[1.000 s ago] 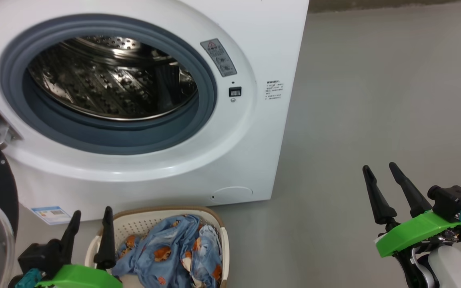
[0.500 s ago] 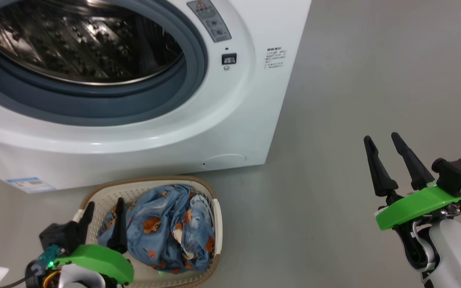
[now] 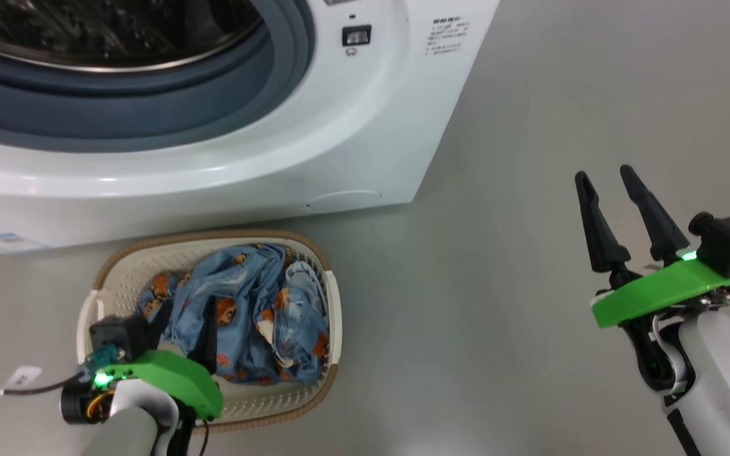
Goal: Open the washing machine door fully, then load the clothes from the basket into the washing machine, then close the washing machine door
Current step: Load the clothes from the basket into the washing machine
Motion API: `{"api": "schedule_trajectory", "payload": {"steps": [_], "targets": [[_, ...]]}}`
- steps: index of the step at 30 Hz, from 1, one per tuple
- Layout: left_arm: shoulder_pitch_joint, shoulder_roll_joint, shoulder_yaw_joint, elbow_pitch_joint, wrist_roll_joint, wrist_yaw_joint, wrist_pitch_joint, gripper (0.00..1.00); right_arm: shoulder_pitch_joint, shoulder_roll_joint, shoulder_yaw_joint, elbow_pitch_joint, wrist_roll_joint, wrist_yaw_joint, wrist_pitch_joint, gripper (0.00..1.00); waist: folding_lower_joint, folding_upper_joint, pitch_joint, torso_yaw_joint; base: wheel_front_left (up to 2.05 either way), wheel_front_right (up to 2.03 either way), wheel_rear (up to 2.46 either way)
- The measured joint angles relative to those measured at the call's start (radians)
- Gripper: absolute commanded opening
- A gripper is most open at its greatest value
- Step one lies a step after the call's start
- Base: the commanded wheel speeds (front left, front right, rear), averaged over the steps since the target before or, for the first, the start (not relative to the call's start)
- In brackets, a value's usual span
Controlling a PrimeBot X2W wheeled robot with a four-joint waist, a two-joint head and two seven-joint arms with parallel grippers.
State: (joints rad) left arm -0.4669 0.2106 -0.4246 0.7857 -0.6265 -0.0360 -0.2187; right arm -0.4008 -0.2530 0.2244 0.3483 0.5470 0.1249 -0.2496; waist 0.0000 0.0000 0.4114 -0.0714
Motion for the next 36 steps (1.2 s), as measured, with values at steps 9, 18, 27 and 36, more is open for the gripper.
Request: {"api": "schedule_trajectory", "payload": {"steps": [9,18,27,36], "targets": [[-0.128,-0.026,-0.026,0.193,-0.006,-0.061,0.000,1.00,-0.050,0.005,-0.001,-0.022,-0.002,0.000,0.000,1.00,0.0000,0.0000,0.108,-0.017,0.00,0.00,0.00],[-0.249,-0.038,-0.062,0.323,-0.009,-0.088,0.014,1.00,-0.093,0.017,-0.003,-0.040,-0.002,0.000,-0.003,1.00,0.0000,0.0000,0.206,-0.043,0.00,0.00,0.00],[-0.355,-0.028,-0.092,0.412,-0.026,-0.093,0.043,1.00,-0.128,0.036,-0.003,-0.064,-0.002,0.000,-0.004,1.00,0.0000,0.0000,0.311,-0.081,0.00,0.00,0.00],[-0.425,0.000,-0.123,0.425,-0.071,-0.093,0.062,1.00,-0.129,0.038,-0.012,-0.091,-0.004,0.000,-0.004,1.00,0.0000,0.0000,0.408,-0.113,0.00,0.00,0.00]]}}
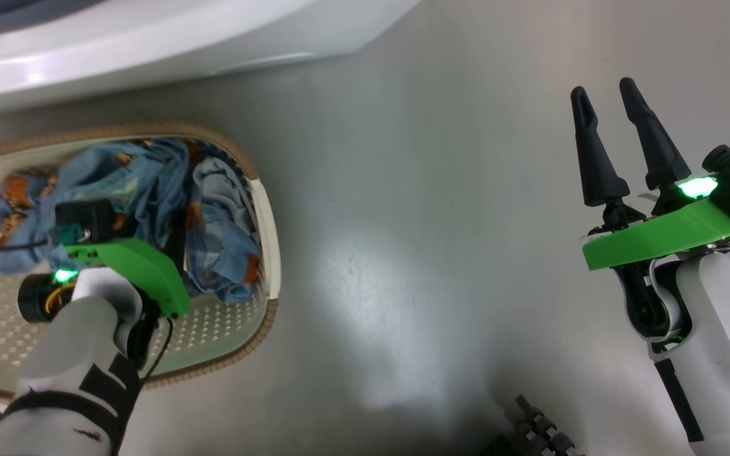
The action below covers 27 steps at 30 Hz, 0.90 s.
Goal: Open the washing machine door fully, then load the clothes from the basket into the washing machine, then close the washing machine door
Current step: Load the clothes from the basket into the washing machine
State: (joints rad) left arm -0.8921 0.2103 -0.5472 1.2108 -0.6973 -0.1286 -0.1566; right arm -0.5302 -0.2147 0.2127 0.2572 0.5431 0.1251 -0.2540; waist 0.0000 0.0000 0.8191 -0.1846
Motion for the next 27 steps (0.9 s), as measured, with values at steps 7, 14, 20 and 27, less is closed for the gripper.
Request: {"api": "schedule_trajectory", "payload": {"steps": [7,14,20,27], "targets": [[-0.017,0.024,-0.062,-0.013,-0.043,0.000,0.057,1.00,-0.001,0.015,0.001,-0.011,-0.009,0.000,0.000,1.00,0.0000,0.0000,0.051,-0.025,0.00,0.00,0.00],[-0.045,0.039,-0.119,-0.009,-0.059,0.000,0.114,1.00,-0.009,0.017,0.002,-0.019,-0.009,0.000,0.000,1.00,0.0000,0.0000,0.080,-0.042,0.00,0.00,0.00],[-0.096,0.055,-0.122,0.039,-0.067,0.001,0.103,1.00,-0.020,0.024,0.007,-0.023,-0.009,0.000,0.000,1.00,0.0000,0.0000,0.099,-0.057,0.00,0.00,0.00],[-0.113,0.050,-0.123,0.063,-0.069,0.002,0.123,0.46,-0.021,0.025,0.007,-0.022,-0.009,0.000,0.000,1.00,0.0000,0.0000,0.105,-0.066,0.00,0.00,0.00]]}}
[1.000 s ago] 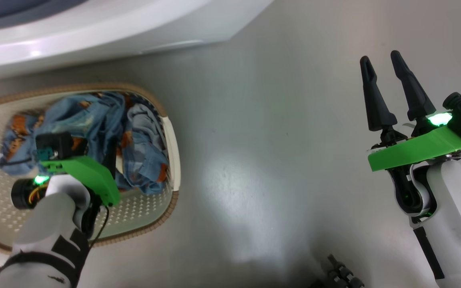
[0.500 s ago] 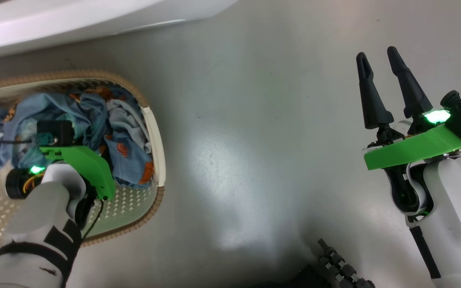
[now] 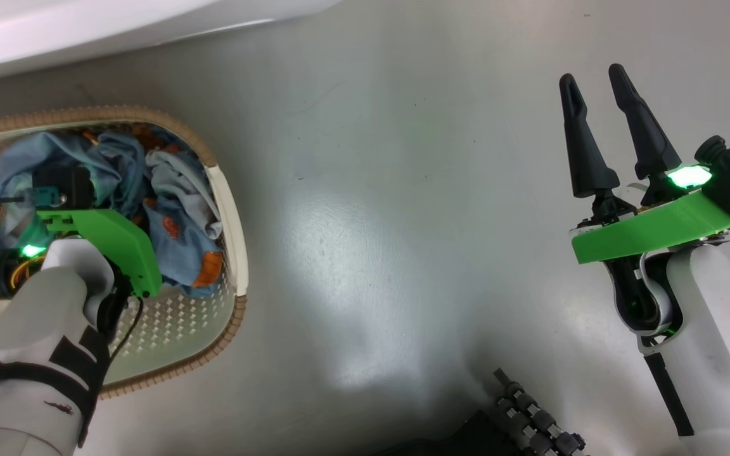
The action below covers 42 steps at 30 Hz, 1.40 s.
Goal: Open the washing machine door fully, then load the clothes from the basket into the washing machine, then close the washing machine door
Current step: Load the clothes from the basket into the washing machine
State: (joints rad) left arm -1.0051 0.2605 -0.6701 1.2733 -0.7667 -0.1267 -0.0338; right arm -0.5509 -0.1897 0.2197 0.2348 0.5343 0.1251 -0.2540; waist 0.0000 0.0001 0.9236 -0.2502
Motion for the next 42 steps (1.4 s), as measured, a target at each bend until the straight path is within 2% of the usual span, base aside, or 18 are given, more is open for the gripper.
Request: {"api": "schedule_trajectory", "payload": {"steps": [1,2,14,22,32,42], "targets": [[0.000,-0.002,0.000,0.002,-0.001,0.000,-0.001,0.09,0.000,0.000,0.000,0.001,0.000,0.000,0.000,1.00,0.0000,0.0000,-0.001,0.001,0.00,0.00,0.00],[0.000,-0.003,-0.001,0.003,-0.003,0.000,-0.003,0.00,0.000,0.000,-0.001,0.001,0.000,0.000,0.000,1.00,0.0000,-0.0001,-0.002,0.002,0.00,0.00,0.00],[0.049,-0.035,0.000,0.009,-0.051,-0.002,-0.082,0.00,-0.015,0.007,0.004,0.015,0.000,0.000,0.000,1.00,0.0000,0.0000,-0.070,0.025,0.00,0.00,0.00],[0.160,-0.055,-0.010,-0.069,-0.119,-0.002,-0.133,0.00,-0.013,0.004,0.007,0.042,0.000,0.000,0.000,1.00,0.0000,0.0000,-0.169,0.047,0.00,0.00,0.00],[0.271,-0.048,-0.038,-0.170,-0.186,-0.002,-0.204,0.00,0.029,0.000,0.026,0.084,0.012,0.000,0.000,1.00,0.0000,0.0000,-0.319,0.084,0.00,0.00,0.00],[0.358,-0.022,-0.019,-0.269,-0.200,-0.002,-0.213,0.00,0.076,-0.007,0.028,0.109,0.023,0.000,0.000,1.00,0.0000,0.0000,-0.448,0.122,0.00,0.00,0.00]]}}
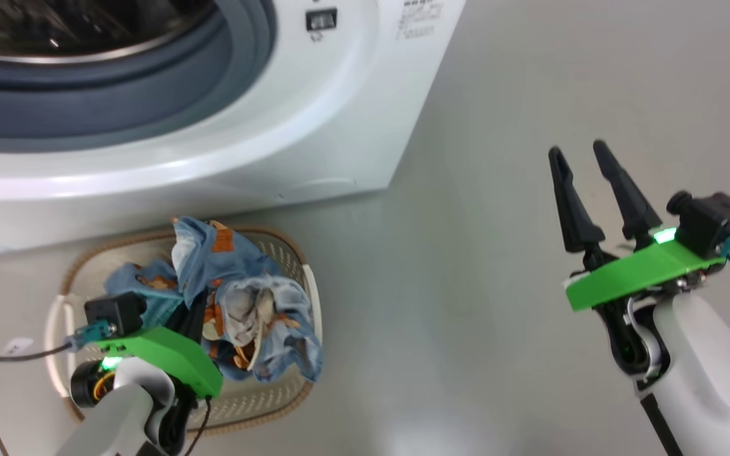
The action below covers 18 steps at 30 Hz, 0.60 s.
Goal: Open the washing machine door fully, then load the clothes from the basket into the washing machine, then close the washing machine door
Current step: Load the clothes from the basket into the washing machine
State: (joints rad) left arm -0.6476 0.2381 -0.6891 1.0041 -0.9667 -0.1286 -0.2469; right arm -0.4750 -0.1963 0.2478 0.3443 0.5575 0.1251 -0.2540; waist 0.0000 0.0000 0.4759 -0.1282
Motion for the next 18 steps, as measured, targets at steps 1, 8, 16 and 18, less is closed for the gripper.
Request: {"api": "schedule_trajectory", "payload": {"steps": [1,8,16,18], "targets": [[0.009,0.000,0.013,-0.015,0.003,0.000,0.000,0.00,0.007,0.000,0.000,0.002,0.002,0.000,0.000,1.00,0.0000,0.0000,-0.014,0.004,0.00,0.00,0.00],[0.102,0.003,0.115,-0.117,0.066,0.000,-0.001,0.00,0.060,-0.002,-0.002,0.018,0.008,0.000,0.000,1.00,0.0000,0.0000,-0.112,0.033,0.00,0.00,0.00],[0.211,-0.004,0.235,-0.247,0.188,0.007,-0.001,0.00,0.123,-0.002,-0.008,0.030,0.015,0.000,0.000,1.00,0.0000,0.0000,-0.223,0.062,0.00,0.00,0.00],[0.238,-0.007,0.259,-0.287,0.218,0.015,-0.001,0.00,0.139,-0.002,-0.015,0.032,0.015,0.000,0.000,1.00,0.0000,0.0000,-0.249,0.069,0.00,0.00,0.00]]}}
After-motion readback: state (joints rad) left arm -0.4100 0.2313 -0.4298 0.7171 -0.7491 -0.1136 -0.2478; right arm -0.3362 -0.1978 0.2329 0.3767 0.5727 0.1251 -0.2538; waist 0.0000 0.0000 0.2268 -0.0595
